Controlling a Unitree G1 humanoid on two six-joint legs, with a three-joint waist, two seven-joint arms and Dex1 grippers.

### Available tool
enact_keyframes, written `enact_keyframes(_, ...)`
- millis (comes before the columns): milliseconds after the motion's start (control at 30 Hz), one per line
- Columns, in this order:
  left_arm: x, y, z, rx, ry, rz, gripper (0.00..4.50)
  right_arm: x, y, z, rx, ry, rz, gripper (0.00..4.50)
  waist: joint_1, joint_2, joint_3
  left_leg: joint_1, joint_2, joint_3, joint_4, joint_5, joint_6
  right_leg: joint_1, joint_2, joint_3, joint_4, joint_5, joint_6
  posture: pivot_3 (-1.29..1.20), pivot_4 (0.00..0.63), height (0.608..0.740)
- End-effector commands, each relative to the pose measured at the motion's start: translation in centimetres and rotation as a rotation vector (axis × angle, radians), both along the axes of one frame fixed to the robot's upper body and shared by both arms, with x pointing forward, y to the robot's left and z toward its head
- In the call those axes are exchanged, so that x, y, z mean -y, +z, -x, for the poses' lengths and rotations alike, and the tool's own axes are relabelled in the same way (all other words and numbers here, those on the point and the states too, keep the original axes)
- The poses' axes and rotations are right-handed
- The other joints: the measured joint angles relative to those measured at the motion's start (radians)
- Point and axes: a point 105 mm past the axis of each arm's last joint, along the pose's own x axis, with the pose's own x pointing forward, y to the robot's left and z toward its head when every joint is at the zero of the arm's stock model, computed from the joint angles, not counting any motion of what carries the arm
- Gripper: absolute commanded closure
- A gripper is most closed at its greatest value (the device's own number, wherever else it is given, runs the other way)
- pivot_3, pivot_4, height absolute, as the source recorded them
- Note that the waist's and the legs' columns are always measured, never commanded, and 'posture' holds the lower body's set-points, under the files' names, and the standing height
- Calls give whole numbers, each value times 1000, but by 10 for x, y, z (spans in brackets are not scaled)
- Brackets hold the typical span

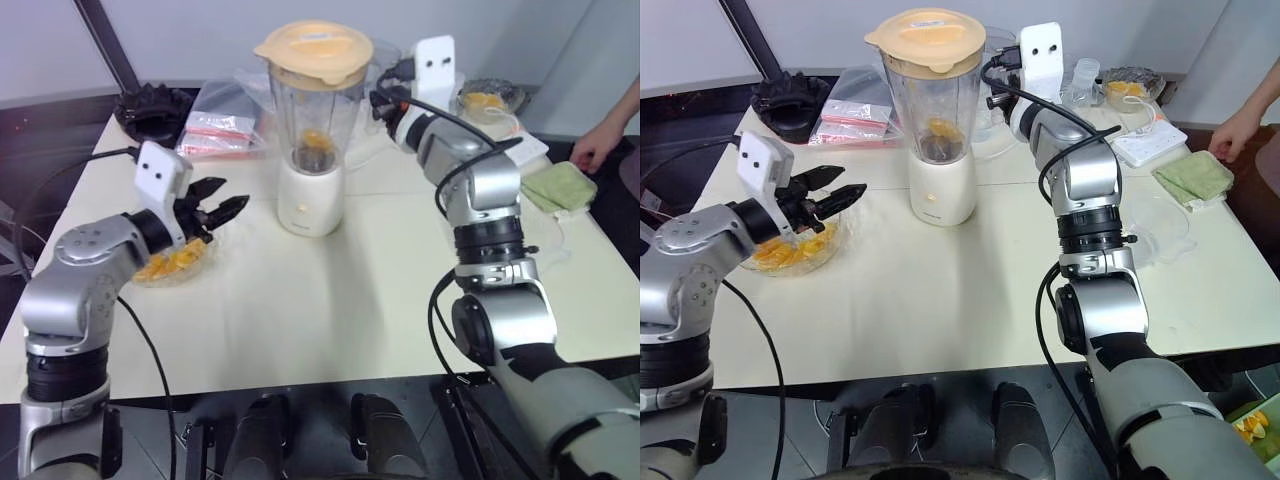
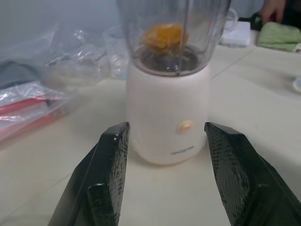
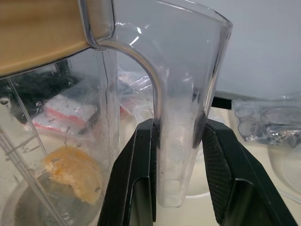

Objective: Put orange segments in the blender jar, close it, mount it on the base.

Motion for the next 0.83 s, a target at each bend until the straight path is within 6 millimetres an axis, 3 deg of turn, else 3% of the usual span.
enact_keyframes(33, 1, 17, 0, 74, -4, 17, 1878, 6, -14, -4, -64, -35, 56, 3697, 0, 0, 0, 0, 0, 0, 0, 0, 0, 0, 0, 0, 0, 0, 0, 0, 150, 740)
enact_keyframes(233, 2, 14, -5, 67, 7, 36, 1878, 2, -20, -2, -78, -15, 59, 3697, 0, 0, -1, 1, 0, 0, 0, 0, 0, 1, 0, 0, 0, 0, 0, 0, 150, 740)
enact_keyframes(467, 6, 5, -8, 42, 15, 67, 1816, 12, -32, 9, -43, -37, 121, 40, -1, -2, -2, 0, 0, 0, 0, 0, 0, 0, 0, 0, -1, 0, 0, 0, 150, 740)
enact_keyframes(567, 6, -3, -7, 21, 18, 72, 1816, 28, -41, 27, 13, -72, 161, 13, 2, -2, -2, -1, 0, 0, 0, 0, 0, -1, 0, 0, -1, 0, 0, 0, 150, 740)
enact_keyframes(767, 16, -22, 3, -41, -12, 90, 1816, 47, -77, 97, 87, 0, 170, 13, 3, -2, -2, -1, 0, -1, -2, 0, 0, 0, 0, -1, -1, 0, 0, 0, 150, 740)
enact_keyframes(833, 19, -31, 8, -67, -21, 80, 1816, 50, -77, 120, 153, 17, 145, 13, 2, -2, -2, 0, 0, 0, -1, 0, 0, 0, 0, -1, -1, 0, 0, 0, 150, 740)
